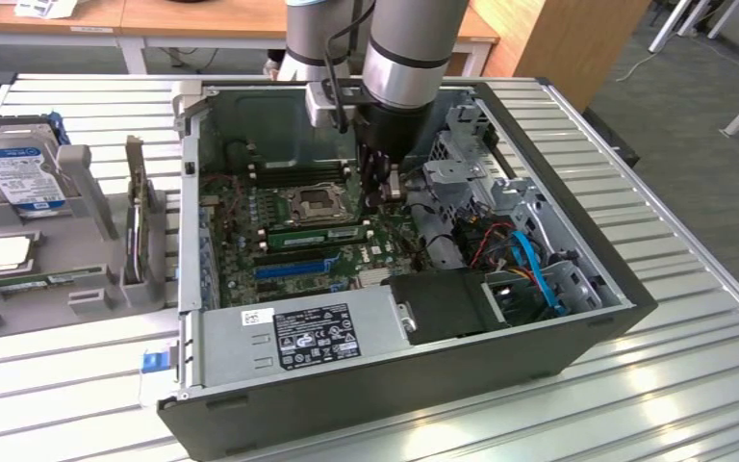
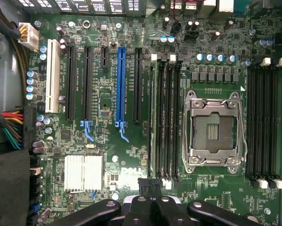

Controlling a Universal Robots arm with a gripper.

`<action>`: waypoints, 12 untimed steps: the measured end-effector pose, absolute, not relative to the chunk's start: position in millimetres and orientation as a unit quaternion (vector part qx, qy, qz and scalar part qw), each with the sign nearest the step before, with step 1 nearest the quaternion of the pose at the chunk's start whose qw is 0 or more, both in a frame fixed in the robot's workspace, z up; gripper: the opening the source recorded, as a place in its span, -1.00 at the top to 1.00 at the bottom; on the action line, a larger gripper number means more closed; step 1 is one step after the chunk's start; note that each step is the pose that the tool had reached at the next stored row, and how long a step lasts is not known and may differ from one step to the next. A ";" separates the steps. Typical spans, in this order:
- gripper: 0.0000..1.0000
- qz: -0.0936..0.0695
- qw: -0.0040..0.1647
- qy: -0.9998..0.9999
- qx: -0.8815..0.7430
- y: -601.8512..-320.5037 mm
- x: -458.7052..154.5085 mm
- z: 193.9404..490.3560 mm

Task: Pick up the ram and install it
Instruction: 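Press down the ram until it locks into place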

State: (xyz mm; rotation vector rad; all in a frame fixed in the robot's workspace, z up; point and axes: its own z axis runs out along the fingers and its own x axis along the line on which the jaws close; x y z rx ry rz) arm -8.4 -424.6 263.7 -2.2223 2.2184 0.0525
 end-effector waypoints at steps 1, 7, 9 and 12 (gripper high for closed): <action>0.80 0.017 0.001 0.706 -0.708 -424.6 -8.4 263.4; 0.80 0.016 0.000 0.706 -0.708 -424.6 -8.4 261.0; 0.80 0.016 0.000 0.706 -0.708 -424.6 -8.4 260.3; 0.80 0.016 0.000 0.706 -0.708 -424.6 -8.4 259.3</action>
